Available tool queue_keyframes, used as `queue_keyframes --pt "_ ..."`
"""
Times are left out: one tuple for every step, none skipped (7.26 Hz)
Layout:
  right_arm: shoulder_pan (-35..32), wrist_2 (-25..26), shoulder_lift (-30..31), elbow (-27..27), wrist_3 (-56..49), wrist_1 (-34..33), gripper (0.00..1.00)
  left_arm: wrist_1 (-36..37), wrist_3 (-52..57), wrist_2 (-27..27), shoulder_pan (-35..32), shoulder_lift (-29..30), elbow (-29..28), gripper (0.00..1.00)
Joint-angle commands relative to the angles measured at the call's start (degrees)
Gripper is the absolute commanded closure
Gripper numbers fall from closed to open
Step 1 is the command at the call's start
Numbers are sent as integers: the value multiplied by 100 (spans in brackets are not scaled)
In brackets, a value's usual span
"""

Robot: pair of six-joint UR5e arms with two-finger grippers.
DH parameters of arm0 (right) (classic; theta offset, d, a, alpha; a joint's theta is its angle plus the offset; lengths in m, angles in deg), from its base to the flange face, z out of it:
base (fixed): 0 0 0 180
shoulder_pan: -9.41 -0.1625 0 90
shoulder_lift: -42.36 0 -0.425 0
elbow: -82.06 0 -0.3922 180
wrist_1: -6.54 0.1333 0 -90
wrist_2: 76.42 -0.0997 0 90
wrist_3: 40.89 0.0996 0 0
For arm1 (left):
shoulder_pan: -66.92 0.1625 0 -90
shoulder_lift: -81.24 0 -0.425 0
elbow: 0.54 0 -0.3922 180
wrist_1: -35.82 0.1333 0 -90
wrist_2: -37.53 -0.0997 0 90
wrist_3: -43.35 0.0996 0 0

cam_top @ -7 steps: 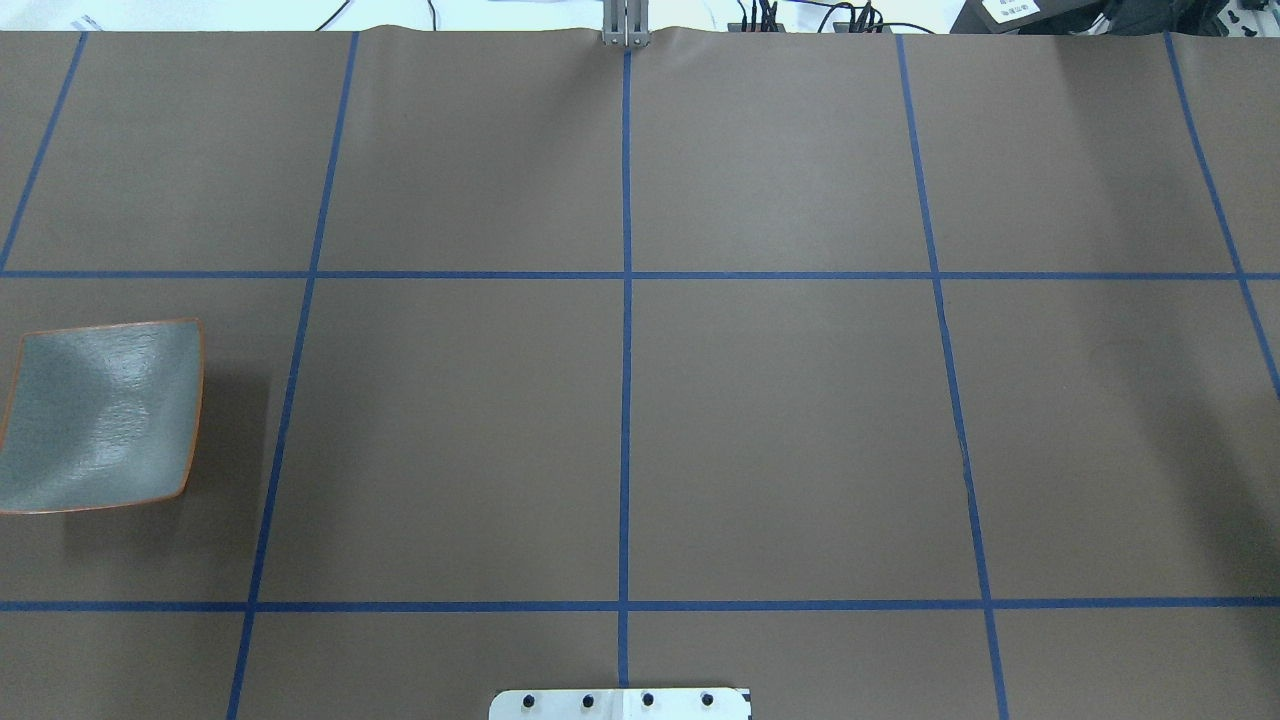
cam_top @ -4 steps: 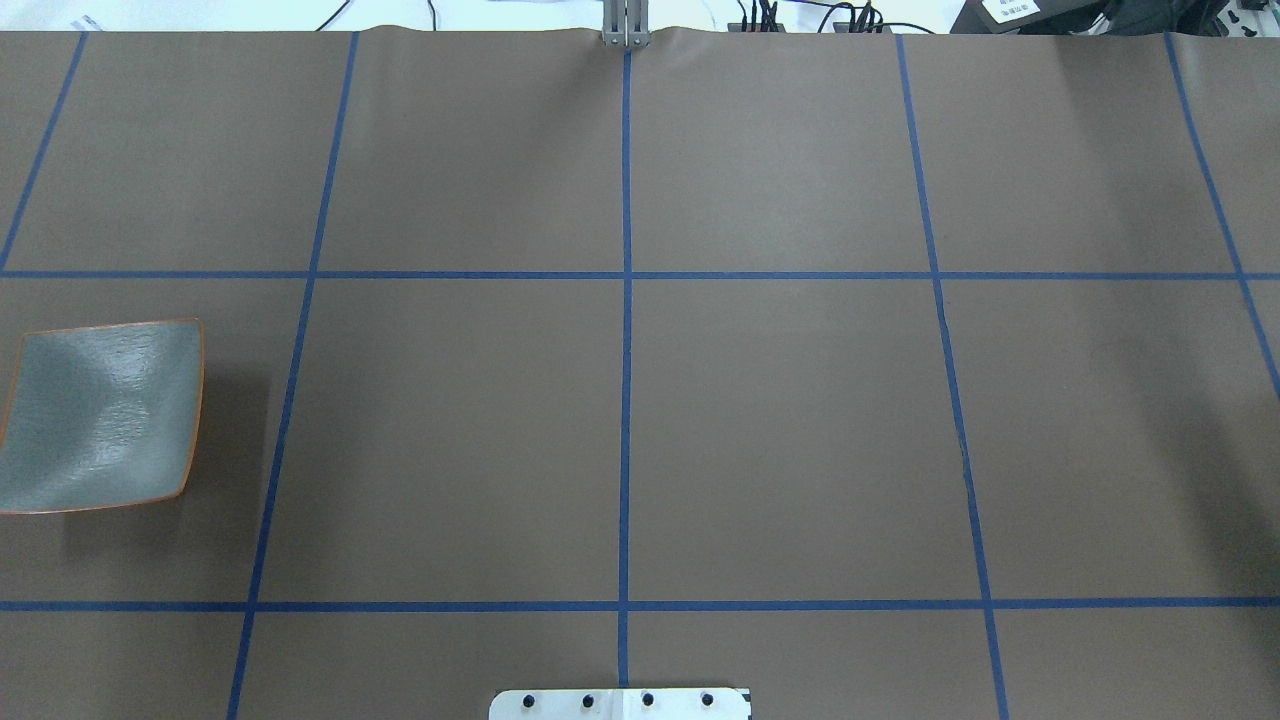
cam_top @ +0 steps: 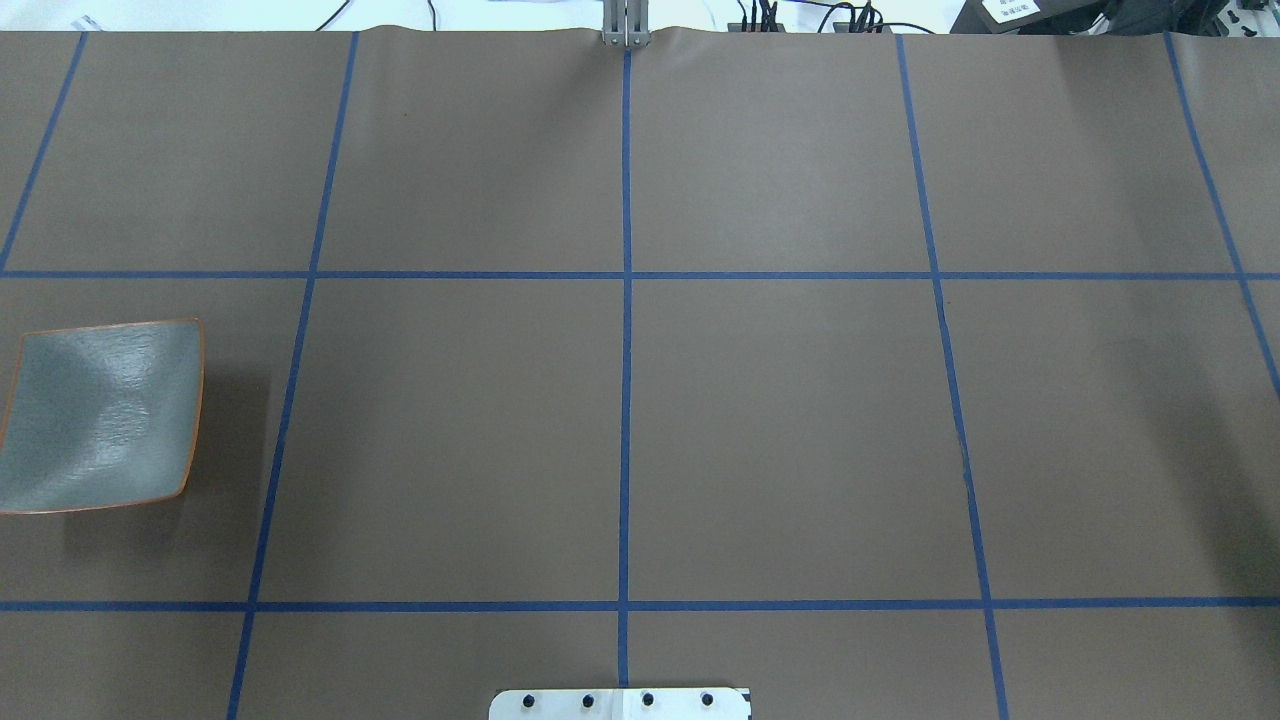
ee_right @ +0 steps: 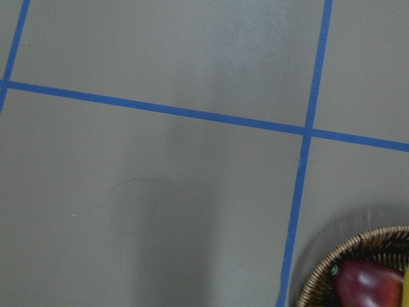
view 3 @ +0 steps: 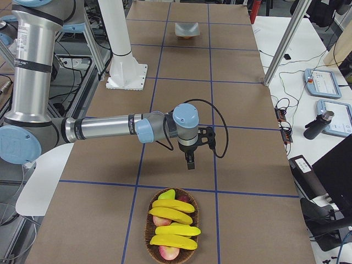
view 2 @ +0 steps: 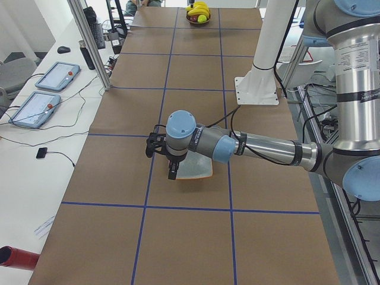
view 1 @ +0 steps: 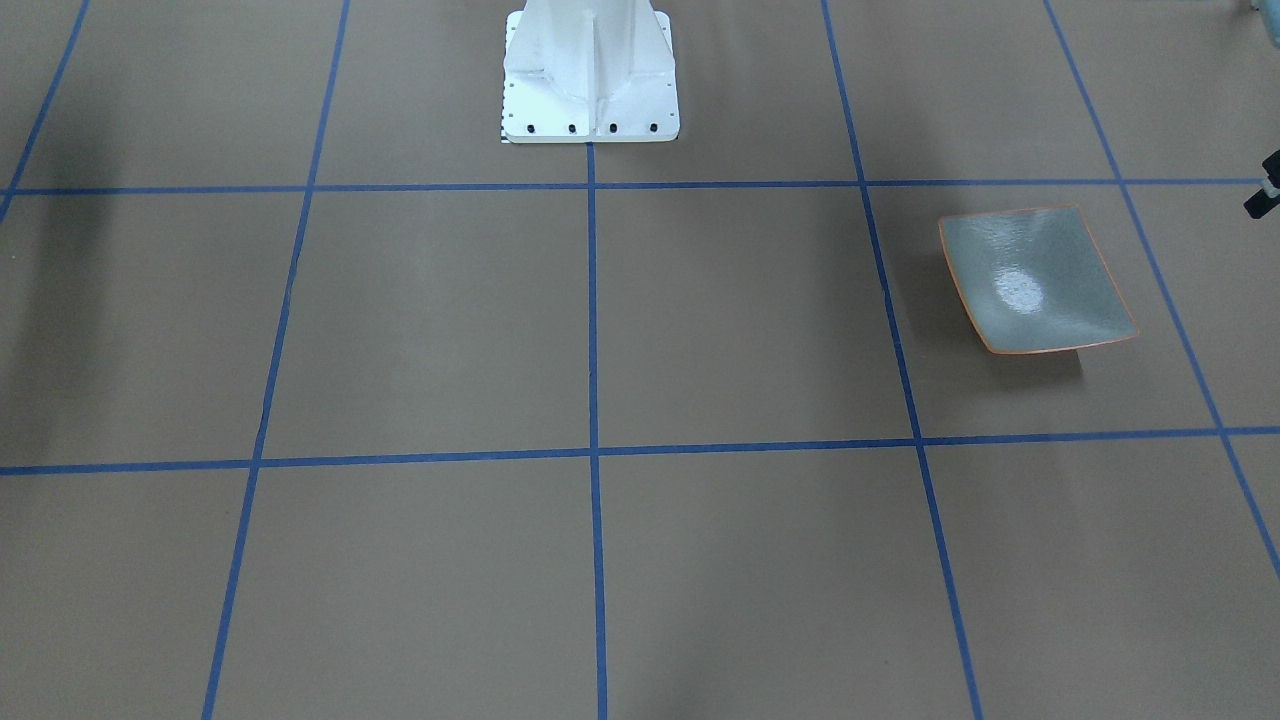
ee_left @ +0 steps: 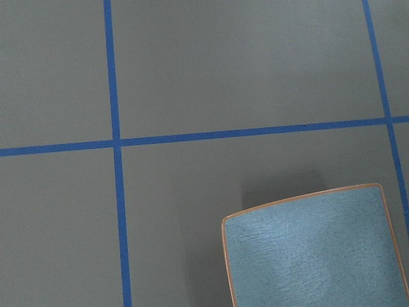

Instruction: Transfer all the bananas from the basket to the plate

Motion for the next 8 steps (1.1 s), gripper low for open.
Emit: queue_keyframes --pt "-2 690 133 73 27 24 0 -12 -61 0 2 -55 0 0" --pt "-2 1032 73 195 27 24 1 -12 -60 0 2 -56 0 0" --pt "7 1209 -102 475 9 24 1 -12 -60 0 2 -73 -9 0" --pt "7 1211 -295 878 -26 24 3 -12 -60 -8 2 -73 -9 0" --pt "24 1229 -680 1404 -52 16 5 -12 -52 -9 2 -73 -35 0" --pt "25 1211 -867 1844 -52 33 5 -21 -52 -9 -7 -73 -27 0" --pt "25 1202 -877 1962 -78 24 5 -21 -52 -9 -7 -73 0 0" --pt "25 1185 -825 1946 -79 33 5 -21 -52 -9 -7 -73 -9 0"
